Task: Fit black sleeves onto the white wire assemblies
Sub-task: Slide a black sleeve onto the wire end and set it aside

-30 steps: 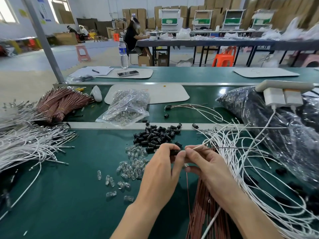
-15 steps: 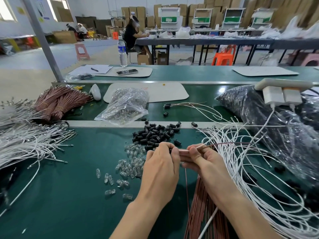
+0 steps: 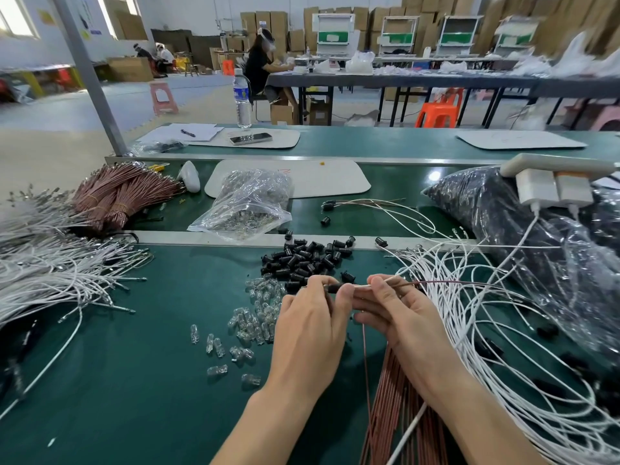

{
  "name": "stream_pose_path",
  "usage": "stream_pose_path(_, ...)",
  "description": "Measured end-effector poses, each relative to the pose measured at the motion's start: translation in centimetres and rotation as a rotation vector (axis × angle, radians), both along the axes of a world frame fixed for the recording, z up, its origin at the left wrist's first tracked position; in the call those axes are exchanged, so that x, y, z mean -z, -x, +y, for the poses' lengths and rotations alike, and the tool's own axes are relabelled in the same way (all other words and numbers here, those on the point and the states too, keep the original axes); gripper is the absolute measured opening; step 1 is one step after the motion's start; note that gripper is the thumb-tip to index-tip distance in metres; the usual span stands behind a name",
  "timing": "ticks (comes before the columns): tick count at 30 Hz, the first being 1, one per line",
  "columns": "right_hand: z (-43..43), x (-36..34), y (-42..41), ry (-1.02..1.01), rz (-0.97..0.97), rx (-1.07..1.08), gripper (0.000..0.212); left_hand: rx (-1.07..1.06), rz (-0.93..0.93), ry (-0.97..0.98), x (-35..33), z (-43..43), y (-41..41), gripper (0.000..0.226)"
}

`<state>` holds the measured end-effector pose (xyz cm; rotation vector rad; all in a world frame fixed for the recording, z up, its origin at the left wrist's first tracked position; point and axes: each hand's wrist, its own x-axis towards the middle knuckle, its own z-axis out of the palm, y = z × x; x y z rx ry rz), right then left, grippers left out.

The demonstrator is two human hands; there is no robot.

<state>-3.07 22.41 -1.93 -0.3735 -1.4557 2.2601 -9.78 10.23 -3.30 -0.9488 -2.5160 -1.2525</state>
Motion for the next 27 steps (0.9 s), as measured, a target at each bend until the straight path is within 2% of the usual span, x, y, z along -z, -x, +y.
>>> stream_pose_path(2, -0.2, -0.1, -0.1, -0.012, -0.003, 0.010, 0.034, -0.007, 0.033, 0.000, 0.0, 0.0, -0.1, 0.039)
stream_pose_path(6, -0.4, -0.3, -0.2, -0.050, -0.001, 0.025, 0.011, -0.018, 0.027, -0.008, 0.3, -0.1, 0.0, 0.049)
stream_pose_path(11, -0.5, -0.1, -0.2, -0.085, -0.002, 0.005, 0.017, 0.006, -0.047, -0.024, 0.7, 0.0, -0.1, 0.046)
stream_pose_path(17, -0.4, 0.6, 0.0, -0.040, 0.018, -0.040, 0.036, -0.002, -0.042, -0.072, 0.9, 0.3, -0.4, 0.044)
stream_pose_path(24, -0.4, 0.4, -0.1, -0.023, 0.025, -0.051, 0.038, 0.005, -0.050, -0.095, 0.8, 0.3, -0.9, 0.040)
stream_pose_path(27, -0.5, -0.3, 0.1, 0.007, 0.058, -0.018, 0.025, 0.009, -0.089, -0.212, 0.3, 0.5, -0.8, 0.034)
